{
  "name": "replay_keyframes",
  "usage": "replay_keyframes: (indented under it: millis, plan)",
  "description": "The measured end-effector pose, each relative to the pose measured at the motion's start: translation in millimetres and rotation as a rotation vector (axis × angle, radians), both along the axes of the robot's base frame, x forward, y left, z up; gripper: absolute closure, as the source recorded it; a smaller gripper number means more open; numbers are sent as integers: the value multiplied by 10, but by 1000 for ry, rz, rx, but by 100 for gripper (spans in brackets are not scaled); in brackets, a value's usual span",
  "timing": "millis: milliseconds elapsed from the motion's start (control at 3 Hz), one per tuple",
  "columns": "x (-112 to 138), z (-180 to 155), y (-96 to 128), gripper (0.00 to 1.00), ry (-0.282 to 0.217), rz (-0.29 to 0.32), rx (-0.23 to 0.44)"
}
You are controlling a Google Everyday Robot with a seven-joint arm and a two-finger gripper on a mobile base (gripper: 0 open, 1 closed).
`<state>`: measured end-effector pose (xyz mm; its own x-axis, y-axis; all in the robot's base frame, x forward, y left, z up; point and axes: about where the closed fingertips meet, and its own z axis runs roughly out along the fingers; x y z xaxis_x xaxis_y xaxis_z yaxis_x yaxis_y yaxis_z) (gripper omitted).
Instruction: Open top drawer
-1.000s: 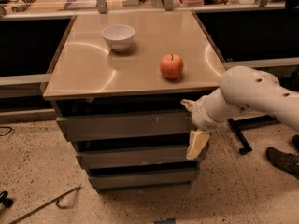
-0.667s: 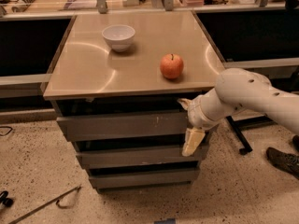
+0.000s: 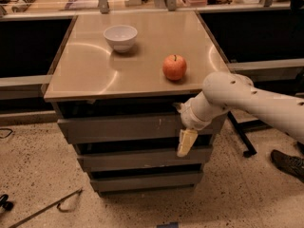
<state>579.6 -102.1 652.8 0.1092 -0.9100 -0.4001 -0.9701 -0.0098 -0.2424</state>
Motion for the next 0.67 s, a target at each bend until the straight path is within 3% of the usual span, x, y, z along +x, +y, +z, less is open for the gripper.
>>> replay_keyframes:
  millis: [667]
  plan:
    - [105,-210,59,0,36,-6,-10]
